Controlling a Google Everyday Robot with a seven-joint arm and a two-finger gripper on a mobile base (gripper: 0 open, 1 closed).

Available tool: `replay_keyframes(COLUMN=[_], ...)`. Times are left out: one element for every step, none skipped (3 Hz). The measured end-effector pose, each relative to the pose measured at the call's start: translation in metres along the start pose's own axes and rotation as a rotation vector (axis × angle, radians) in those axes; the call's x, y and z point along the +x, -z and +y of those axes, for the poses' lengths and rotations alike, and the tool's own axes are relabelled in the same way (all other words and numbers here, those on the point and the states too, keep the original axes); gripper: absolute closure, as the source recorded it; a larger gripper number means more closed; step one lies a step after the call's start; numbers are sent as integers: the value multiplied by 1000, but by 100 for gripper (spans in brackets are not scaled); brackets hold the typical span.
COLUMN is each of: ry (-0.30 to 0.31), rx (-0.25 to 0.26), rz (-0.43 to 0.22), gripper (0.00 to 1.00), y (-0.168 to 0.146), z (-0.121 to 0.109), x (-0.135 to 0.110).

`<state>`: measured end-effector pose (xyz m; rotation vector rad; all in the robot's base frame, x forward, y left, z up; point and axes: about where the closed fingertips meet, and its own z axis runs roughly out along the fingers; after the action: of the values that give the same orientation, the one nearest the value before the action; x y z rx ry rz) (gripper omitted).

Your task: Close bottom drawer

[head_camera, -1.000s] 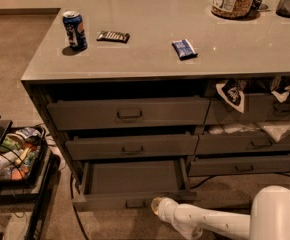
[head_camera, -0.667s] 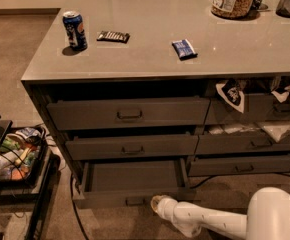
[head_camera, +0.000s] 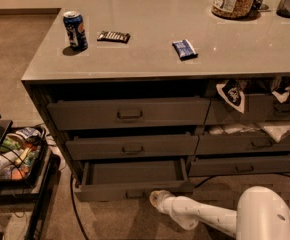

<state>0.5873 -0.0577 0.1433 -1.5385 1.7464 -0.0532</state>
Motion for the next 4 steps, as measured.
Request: replay_keyframes(ry=[36, 39, 70, 91], rx=[14, 15, 18, 5], rz=[-4, -4, -7, -16], gripper=[100, 100, 100, 100], y=[-19, -20, -43, -56], z=[-21, -22, -41, -43], x=[4, 4, 6, 3])
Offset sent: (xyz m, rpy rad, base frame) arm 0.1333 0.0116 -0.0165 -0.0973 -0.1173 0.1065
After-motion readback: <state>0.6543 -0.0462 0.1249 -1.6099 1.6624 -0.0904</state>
